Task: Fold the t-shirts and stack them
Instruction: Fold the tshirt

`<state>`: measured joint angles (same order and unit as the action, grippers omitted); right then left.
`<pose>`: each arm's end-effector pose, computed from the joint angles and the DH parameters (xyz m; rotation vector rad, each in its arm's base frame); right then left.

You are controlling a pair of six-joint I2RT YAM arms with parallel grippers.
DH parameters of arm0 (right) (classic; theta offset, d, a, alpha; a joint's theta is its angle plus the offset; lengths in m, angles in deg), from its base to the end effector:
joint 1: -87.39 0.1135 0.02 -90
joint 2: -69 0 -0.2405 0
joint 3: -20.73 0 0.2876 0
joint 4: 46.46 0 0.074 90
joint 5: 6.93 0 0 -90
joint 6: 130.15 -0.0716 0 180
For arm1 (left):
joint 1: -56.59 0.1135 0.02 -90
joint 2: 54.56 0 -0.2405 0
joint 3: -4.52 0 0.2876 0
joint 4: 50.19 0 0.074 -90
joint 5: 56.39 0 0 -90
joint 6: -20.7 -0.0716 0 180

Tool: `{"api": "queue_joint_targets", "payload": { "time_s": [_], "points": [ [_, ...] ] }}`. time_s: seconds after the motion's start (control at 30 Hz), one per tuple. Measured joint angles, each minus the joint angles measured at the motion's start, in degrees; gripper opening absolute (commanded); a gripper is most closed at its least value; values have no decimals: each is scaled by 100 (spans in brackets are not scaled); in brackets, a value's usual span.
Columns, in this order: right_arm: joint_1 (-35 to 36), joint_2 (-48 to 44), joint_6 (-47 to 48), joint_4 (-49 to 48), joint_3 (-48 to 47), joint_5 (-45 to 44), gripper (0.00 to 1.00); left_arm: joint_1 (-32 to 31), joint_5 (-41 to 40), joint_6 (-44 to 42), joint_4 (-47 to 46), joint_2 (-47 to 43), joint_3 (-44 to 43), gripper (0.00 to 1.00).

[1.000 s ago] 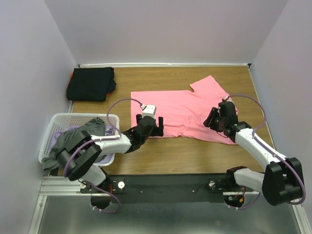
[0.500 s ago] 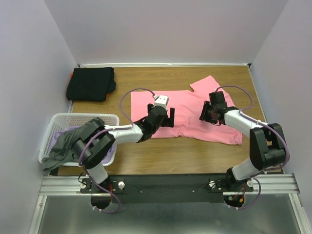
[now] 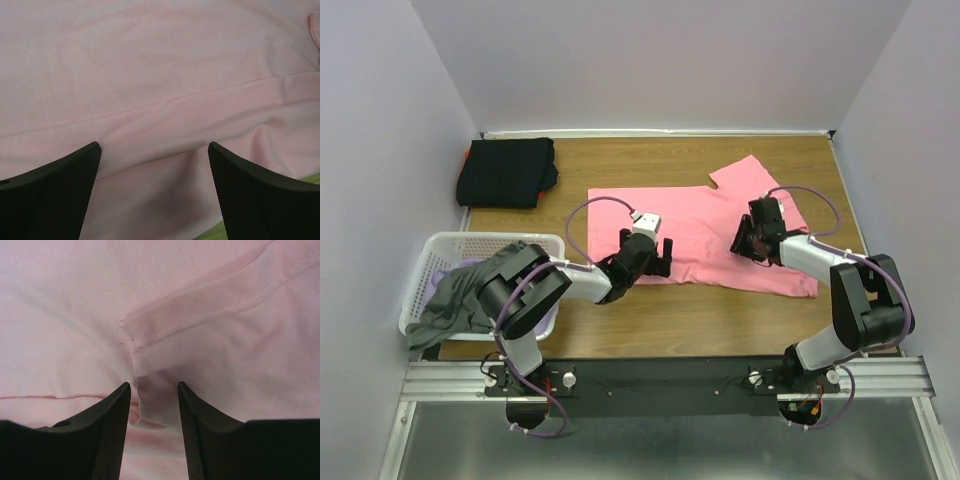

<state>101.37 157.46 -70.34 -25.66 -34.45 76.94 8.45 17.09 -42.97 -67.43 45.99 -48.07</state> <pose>0.3309 0.0745 0.0785 0.3979 2.4847 0.1818 0.2682 -0.2689 0.0635 0.2283 2.1072 -0.4831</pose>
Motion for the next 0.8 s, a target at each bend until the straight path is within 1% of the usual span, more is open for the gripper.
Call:
{"api": "queue_joint_targets", "payload": {
  "time_s": [0.23,0.47,0.8],
  "points": [
    [0,-420,-280,-168,481,26,51,0,-4,136,-422,-396,658,96],
    [0,-920,-619,-136,911,225,51,-101,9,260,-551,-833,1180,96],
    [0,-1818,-992,581,1388,463,52,-463,7,444,-501,-1241,1550,96]
  ]
}}
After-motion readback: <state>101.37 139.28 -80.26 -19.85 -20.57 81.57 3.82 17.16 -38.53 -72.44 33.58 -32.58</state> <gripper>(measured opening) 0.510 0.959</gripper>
